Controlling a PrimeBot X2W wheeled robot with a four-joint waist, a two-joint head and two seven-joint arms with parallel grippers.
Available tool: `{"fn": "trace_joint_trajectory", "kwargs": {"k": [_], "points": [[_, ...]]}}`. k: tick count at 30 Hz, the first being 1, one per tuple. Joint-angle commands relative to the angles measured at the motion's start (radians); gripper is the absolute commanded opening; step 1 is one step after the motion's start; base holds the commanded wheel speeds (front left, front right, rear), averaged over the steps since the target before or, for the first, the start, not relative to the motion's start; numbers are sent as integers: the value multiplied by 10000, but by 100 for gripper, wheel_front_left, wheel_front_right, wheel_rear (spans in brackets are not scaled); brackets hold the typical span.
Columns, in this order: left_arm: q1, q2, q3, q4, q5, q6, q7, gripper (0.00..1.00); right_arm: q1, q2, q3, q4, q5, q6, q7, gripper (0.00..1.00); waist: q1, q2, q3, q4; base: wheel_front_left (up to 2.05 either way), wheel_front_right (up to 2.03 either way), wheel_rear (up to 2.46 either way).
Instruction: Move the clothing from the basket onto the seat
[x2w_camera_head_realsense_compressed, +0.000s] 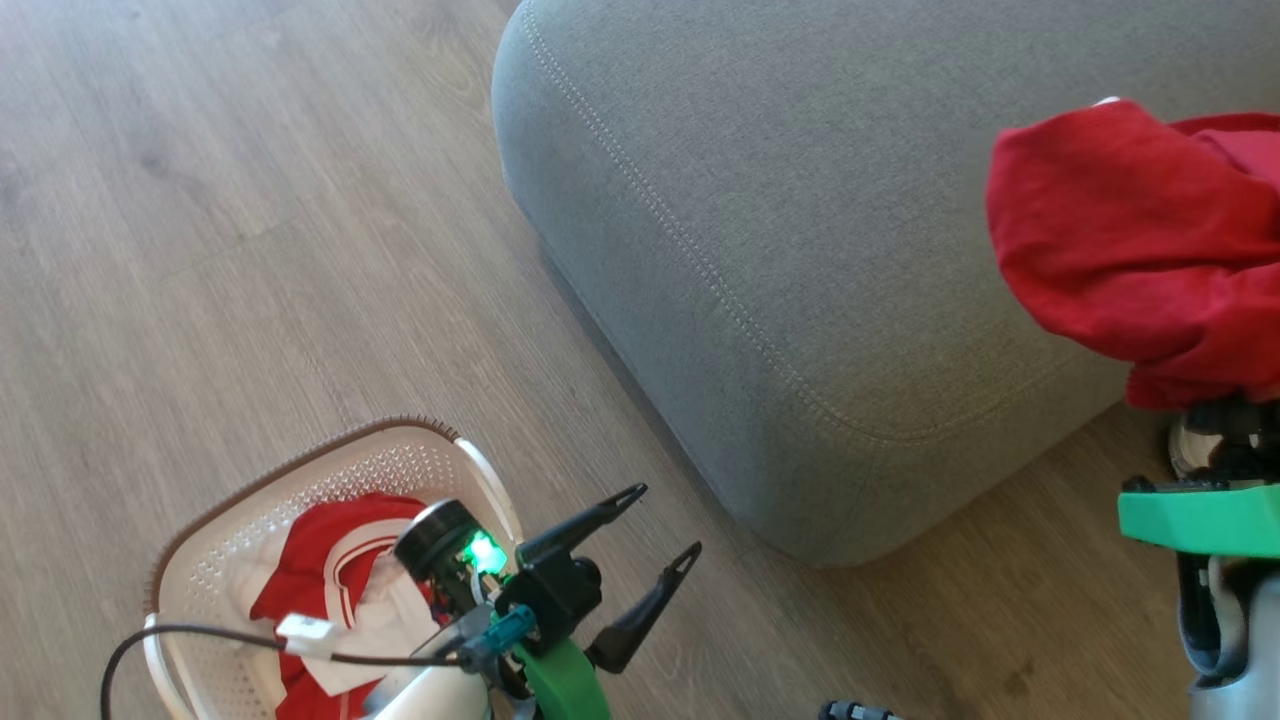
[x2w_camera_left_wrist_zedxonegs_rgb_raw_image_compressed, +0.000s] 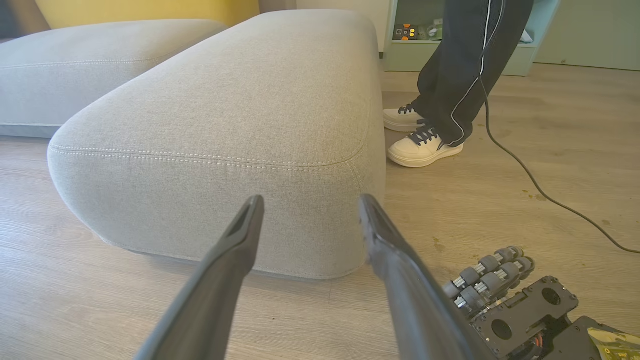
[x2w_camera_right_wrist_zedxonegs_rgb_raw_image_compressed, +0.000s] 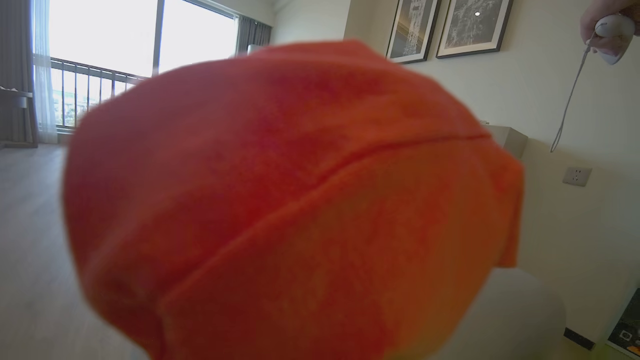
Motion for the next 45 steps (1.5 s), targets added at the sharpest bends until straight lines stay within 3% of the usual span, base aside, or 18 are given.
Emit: {"fn": "trace_joint_trajectory", "kwargs": {"k": [1,7,13,21,27,38,45], "points": [[-421,27,436,-303,-59,-7,-51,100,-298,-113,44,-179,-19,-4,-92,0,0,0,12,14,0,0,0],[-86,67,1022,-485,114,-7,-51,100,-1209,-458,-167,472,231,-4,-92,0,0,0,485,-14,0,0,0],[-85,1015,1474,-721,395,-8,-51,100,-3010,-179,-1050,1300,871,-4,-92,0,0,0,1842,-117,0,0,0],[-719,1929,1393,-1041,448,-8,-51,100,-5137,-45,-2681,2421,1961,-4,-92,0,0,0,3412,607,0,0,0],[-1133,2404,1258,-1308,430,-8,-51,100,-6714,-637,-3331,3599,2286,-4,-92,0,0,0,4249,949,0,0,0],[-1580,2840,1419,-1765,457,-8,-51,100,-9840,-1414,-3386,6321,1851,-4,-92,0,0,0,5485,1500,0,0,0],[-1754,2657,1562,-1867,493,-7,-51,100,-10779,-1935,-4091,8457,1204,-4,-92,0,0,0,5907,2104,0,0,0]]}}
